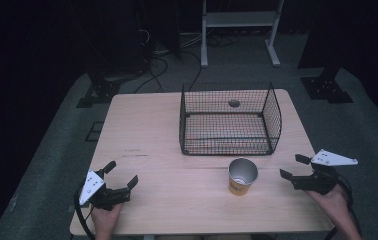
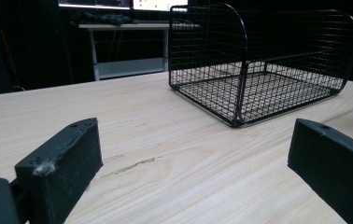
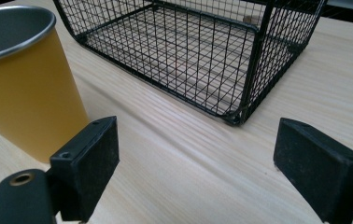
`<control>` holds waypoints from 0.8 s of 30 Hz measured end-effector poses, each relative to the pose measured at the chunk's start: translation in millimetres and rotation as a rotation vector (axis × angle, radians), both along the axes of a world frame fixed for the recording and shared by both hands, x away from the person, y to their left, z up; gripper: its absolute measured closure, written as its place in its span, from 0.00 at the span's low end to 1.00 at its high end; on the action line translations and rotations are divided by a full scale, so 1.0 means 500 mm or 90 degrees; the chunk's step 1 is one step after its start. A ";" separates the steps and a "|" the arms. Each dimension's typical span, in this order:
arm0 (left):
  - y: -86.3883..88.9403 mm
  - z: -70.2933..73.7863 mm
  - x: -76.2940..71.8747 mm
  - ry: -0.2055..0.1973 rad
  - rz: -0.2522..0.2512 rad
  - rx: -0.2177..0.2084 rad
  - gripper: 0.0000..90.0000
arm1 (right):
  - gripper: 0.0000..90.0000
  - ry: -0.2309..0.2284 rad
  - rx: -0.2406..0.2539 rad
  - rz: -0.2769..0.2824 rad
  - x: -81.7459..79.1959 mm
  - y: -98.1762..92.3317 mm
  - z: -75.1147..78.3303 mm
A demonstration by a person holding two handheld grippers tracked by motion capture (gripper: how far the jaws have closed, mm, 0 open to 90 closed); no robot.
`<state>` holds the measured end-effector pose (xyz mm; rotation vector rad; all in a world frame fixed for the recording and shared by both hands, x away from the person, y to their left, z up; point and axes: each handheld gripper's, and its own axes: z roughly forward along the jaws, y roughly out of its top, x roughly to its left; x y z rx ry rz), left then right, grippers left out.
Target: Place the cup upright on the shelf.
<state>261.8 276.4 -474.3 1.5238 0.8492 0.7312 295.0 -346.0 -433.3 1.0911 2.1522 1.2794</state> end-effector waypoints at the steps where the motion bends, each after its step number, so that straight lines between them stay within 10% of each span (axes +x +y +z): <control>1: 0.000 0.000 0.000 0.000 0.001 -0.002 0.03 | 0.15 -0.002 0.003 0.000 0.002 0.001 0.001; 24: 0.001 0.000 -0.002 -0.001 -0.003 -0.002 0.03 | 0.15 -0.017 -0.015 0.045 -0.006 0.053 0.025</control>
